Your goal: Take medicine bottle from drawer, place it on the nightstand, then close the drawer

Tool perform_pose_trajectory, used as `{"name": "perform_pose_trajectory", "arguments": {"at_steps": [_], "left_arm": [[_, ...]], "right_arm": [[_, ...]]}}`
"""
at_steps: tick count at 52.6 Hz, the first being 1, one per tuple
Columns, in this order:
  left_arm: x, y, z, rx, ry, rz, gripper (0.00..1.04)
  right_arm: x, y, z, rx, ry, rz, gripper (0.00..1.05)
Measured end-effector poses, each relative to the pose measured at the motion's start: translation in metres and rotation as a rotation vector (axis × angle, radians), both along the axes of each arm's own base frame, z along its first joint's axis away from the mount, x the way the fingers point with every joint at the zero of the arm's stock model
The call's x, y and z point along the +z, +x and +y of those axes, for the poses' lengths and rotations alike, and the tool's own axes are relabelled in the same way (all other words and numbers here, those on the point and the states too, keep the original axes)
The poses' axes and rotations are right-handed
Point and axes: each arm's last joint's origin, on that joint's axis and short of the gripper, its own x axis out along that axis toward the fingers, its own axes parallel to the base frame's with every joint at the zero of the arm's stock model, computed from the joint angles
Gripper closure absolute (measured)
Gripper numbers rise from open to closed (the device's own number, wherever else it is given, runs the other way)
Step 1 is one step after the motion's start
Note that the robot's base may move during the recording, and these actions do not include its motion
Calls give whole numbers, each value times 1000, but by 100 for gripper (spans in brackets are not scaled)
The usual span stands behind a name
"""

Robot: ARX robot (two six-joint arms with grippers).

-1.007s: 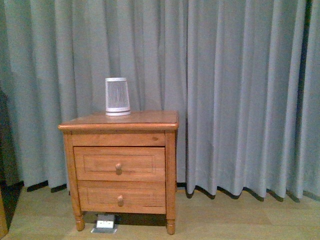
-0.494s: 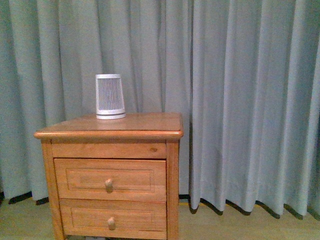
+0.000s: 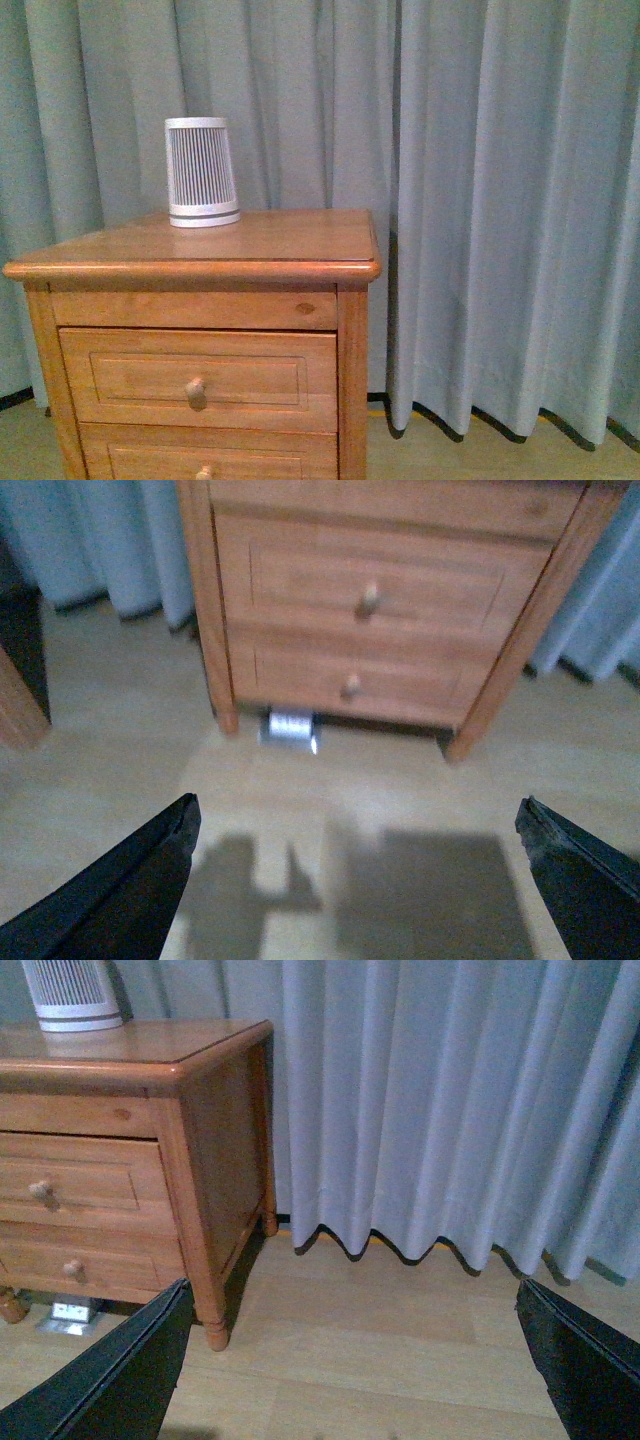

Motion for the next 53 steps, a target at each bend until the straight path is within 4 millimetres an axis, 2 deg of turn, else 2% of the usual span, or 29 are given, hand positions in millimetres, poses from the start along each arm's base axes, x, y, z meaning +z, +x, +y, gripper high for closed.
{"name": "perform_pose_trajectory", "arguments": {"at_steps": [3,5,13,23,27,40,53], "left_arm": [[-2,13,2,11,-4,83,7],[-2,30,3,17,0,99,7],[8,83,1,35,28,35,7],[11,161,-20,29,47,-2,7],[11,182,-30,13,42,-11,7],[10,228,-60,-84,18,-91,7],[-19,260,-83,-161,14,-93,7]], "right_arm": [[0,0,0,0,0,0,7],[0,0,0,0,0,0,7],[0,0,0,0,0,0,7],[0,0,0,0,0,0,7],[0,0,0,0,0,0,7],[0,0,0,0,0,0,7],[0,0,0,0,0,0,7]]}}
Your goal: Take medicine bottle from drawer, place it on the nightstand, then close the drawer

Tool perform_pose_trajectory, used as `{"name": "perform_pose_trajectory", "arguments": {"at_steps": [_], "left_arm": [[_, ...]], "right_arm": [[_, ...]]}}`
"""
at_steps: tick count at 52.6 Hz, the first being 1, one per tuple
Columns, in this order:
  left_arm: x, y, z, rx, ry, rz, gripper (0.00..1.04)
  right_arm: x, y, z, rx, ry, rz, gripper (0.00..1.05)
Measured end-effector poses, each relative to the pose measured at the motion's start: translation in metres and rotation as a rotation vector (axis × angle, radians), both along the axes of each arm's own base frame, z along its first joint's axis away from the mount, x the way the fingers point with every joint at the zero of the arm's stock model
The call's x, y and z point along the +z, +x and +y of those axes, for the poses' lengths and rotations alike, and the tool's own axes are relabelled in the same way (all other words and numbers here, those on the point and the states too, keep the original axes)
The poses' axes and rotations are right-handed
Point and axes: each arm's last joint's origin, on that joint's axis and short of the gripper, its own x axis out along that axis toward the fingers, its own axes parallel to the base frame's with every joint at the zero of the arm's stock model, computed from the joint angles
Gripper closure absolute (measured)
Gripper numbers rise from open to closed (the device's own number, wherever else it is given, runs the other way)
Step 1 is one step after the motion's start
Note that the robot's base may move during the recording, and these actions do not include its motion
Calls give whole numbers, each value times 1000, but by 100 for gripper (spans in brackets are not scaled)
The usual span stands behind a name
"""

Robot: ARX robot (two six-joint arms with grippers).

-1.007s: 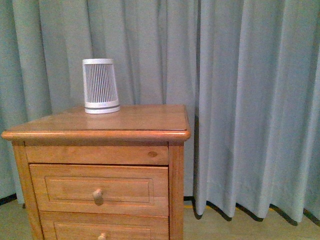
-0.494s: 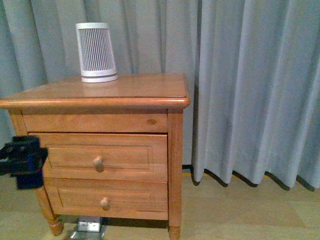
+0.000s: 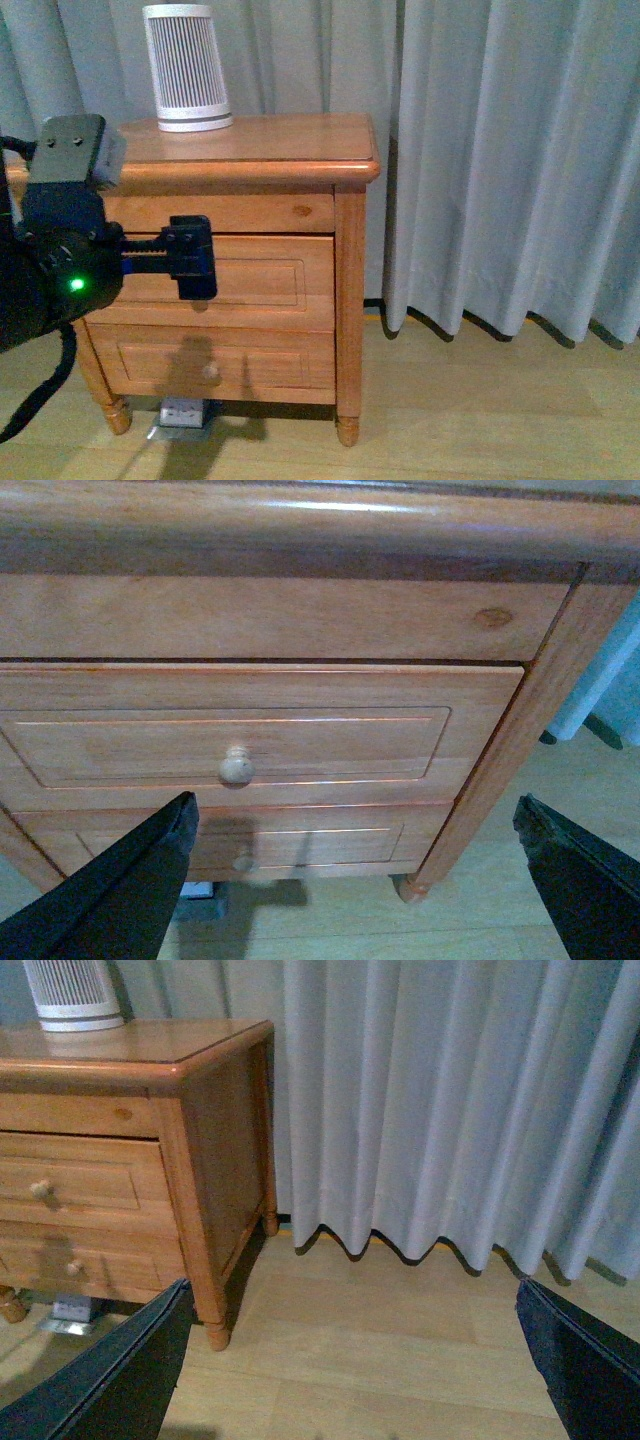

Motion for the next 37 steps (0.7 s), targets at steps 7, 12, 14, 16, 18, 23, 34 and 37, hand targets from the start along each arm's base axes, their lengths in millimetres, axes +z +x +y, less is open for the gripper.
{"name": "perform_pose_trajectory", "arguments": {"at_steps": [7,12,14,16,18,23,34,37], "left_arm": [[-18,14,-7,-20,7,-10,7],[-30,26,-11,-24,26,-12,7],[-35,31,-12,-22,36,-9,7],[-40,35,-11,-18,47,-2,7],[-45,44,-11,-8,63,0,7],[-56,62,-6,36,110,6,7],[-73,97,13,93,143,24,7],[-79,102,13,91,146,42,7]], "right_arm": [[0,0,0,0,0,0,7],[0,0,0,0,0,0,7],[0,0,0,0,0,0,7],[0,0,0,0,0,0,7],[0,0,0,0,0,0,7],[0,0,0,0,0,0,7],[0,0,0,0,0,0,7],[0,0,0,0,0,0,7]]}}
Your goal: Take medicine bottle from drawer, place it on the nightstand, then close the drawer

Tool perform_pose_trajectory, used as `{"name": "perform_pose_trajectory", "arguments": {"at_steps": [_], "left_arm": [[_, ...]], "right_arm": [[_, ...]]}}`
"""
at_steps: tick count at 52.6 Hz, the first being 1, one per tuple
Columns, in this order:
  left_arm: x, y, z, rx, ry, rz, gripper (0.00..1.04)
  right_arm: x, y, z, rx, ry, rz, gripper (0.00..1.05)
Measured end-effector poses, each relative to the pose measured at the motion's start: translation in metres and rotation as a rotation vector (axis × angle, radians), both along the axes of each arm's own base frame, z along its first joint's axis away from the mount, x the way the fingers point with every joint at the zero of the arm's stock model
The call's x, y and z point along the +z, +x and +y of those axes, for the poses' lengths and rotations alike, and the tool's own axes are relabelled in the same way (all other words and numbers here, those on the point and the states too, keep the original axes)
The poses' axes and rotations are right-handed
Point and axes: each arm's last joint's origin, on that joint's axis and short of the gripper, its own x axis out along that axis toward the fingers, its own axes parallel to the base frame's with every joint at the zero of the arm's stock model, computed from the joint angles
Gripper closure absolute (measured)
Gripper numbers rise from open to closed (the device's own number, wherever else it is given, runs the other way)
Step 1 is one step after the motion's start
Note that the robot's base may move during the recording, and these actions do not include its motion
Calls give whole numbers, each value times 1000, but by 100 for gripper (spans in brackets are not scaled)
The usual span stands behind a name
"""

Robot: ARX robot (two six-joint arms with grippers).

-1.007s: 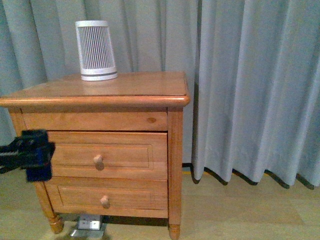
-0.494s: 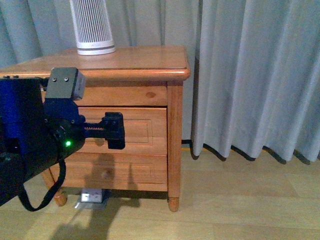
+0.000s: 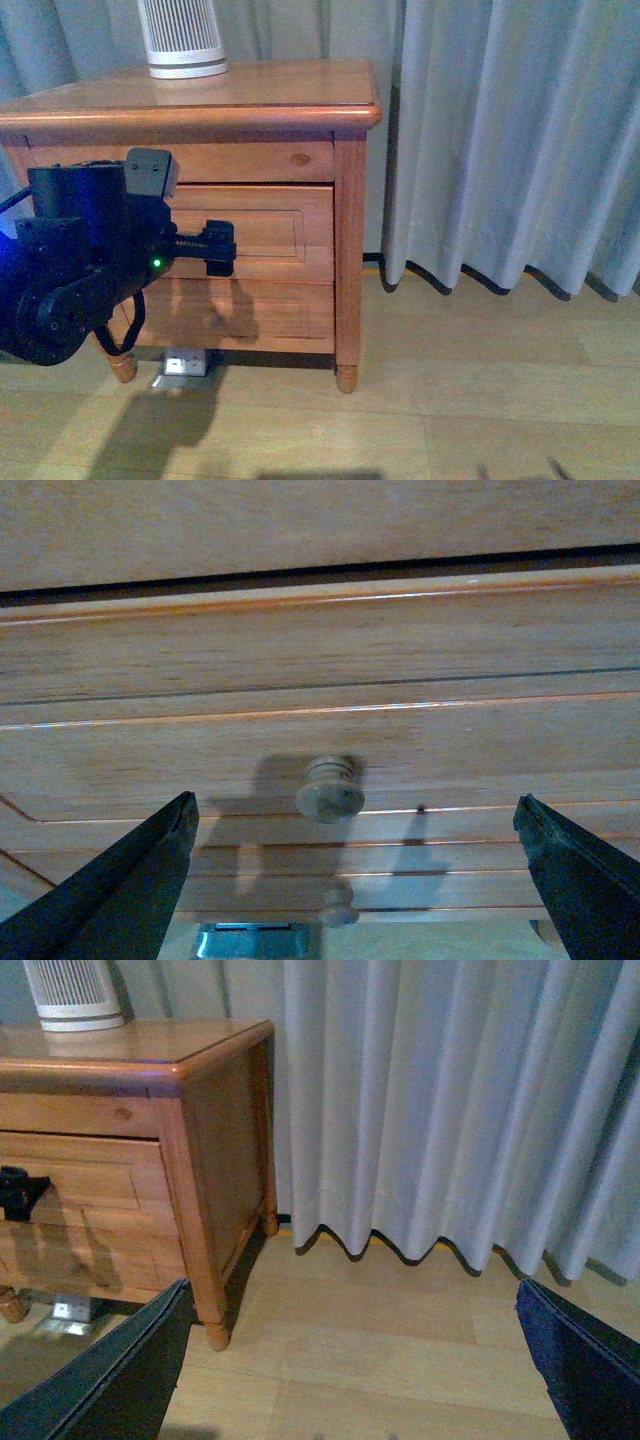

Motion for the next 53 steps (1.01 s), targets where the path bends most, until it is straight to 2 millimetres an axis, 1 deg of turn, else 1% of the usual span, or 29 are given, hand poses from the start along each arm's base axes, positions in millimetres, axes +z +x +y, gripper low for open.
{"name": "perform_pose_trajectory", "arguments": {"at_steps": [11,27,39,53], "left_arm": [[-10,10,-1,-11,-7,32,7],[-12,23,3,4,-29,35,7],[-13,28,3,0,-44,52,7],[-22,31,1,-3,-59,89,7]], "right_arm": [[0,0,0,0,0,0,7],[0,0,0,0,0,0,7],[0,0,0,0,0,0,7],[0,0,0,0,0,0,7]]}}
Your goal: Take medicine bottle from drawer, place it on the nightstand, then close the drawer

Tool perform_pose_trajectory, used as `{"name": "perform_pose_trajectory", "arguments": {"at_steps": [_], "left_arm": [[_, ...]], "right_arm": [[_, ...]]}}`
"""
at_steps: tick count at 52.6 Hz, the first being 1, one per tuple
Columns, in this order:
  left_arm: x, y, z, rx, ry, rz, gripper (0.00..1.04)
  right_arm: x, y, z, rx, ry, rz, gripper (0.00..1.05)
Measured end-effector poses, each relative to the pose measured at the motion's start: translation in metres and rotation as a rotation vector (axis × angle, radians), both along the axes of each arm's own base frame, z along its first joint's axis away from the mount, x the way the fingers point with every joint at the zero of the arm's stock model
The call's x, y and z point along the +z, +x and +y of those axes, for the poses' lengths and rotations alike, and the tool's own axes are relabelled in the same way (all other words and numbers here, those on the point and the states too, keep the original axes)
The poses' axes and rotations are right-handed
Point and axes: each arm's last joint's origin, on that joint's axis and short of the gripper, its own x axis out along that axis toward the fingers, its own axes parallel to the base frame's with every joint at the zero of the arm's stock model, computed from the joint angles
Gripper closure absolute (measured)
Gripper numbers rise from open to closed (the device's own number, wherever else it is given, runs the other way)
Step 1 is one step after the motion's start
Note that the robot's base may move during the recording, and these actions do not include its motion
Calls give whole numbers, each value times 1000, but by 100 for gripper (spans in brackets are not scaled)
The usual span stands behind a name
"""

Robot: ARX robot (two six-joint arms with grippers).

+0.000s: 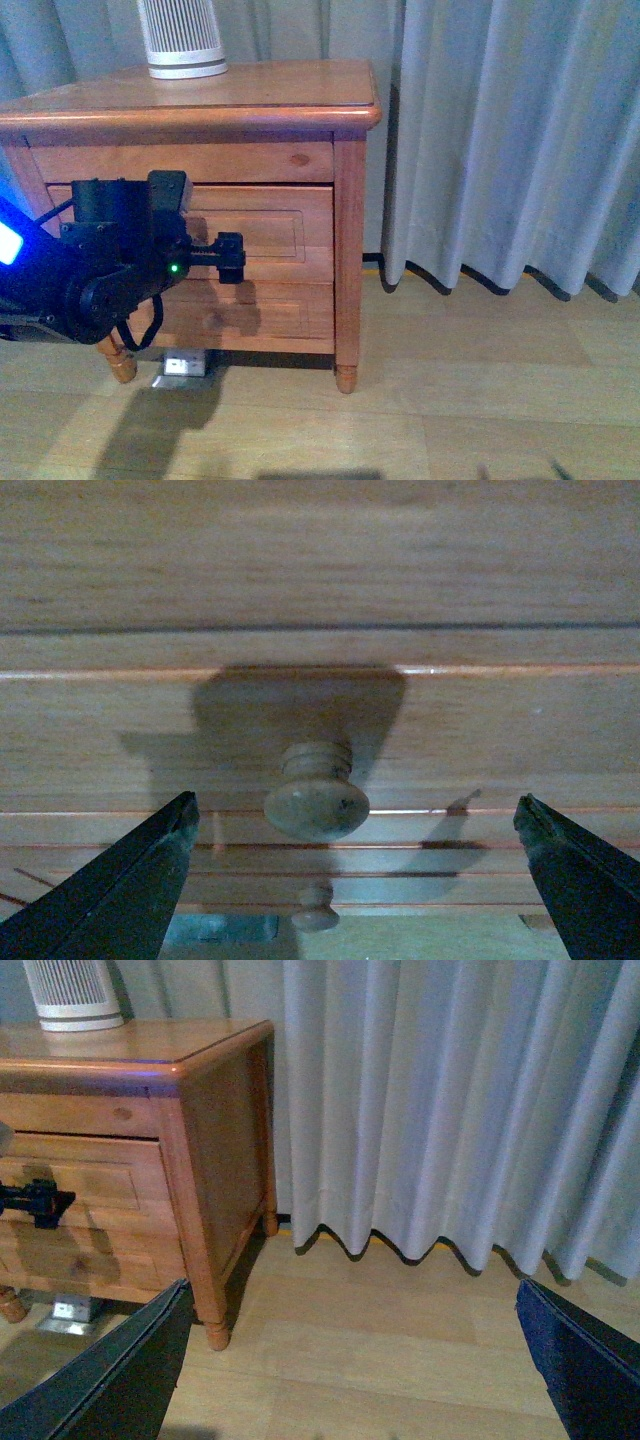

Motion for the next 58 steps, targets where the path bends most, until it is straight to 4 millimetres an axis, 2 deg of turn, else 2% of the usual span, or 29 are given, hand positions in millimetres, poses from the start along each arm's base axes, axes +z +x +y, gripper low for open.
{"name": "perform_pose_trajectory", "arguments": {"at_steps": [13,31,48,54,58], "left_arm": [[-5,4,0,4,1,-7,7],[0,9,0,13,0,-34,7],[0,9,3,19,8,-35,62],[0,10,4,19,12,-35,77],[0,9,4,18,14,-36,78]], "right_arm": [[0,0,0,0,0,0,7],[0,0,0,0,0,0,7],[0,0,0,0,0,0,7],[0,0,0,0,0,0,7],[0,0,0,0,0,0,7]]}}
